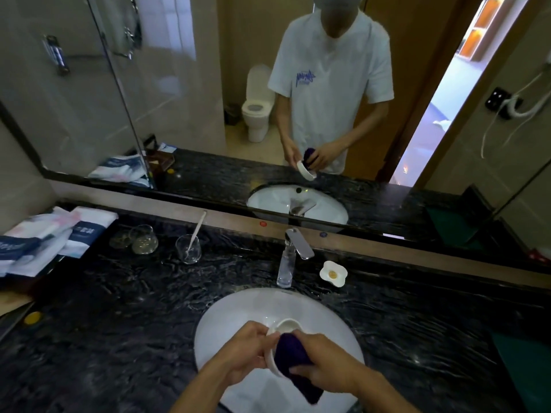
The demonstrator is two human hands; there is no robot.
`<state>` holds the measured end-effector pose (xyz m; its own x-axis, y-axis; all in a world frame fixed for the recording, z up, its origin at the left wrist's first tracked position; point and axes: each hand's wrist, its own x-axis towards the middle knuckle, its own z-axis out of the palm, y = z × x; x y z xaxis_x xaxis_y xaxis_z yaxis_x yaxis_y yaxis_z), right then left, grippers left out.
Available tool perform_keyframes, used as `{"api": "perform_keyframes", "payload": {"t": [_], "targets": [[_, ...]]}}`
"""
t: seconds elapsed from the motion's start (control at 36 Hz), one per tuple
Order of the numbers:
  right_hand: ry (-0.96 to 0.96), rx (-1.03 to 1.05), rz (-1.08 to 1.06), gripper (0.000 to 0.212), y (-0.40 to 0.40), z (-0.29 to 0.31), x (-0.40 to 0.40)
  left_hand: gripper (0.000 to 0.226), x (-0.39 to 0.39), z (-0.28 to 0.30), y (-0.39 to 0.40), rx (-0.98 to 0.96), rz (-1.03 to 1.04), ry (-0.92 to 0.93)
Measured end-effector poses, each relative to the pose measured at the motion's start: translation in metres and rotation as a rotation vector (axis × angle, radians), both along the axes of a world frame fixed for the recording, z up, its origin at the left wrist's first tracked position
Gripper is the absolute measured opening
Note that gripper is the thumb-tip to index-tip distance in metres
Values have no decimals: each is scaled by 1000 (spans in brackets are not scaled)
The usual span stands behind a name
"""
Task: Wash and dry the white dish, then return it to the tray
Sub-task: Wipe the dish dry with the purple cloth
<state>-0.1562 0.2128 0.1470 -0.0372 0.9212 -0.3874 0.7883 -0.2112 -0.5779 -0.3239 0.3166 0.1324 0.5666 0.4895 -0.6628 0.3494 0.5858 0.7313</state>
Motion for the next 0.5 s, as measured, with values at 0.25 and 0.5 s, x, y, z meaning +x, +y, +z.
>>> {"api": "perform_keyframes", "payload": {"t": [0.25,0.5], "targets": [[190,89,-277,57,-6,-22,-23,17,1,-8,8,-28,85,-44],[-482,304,401,35,3,-23,8,20,2,-18,27,-56,-4,-15]]}}
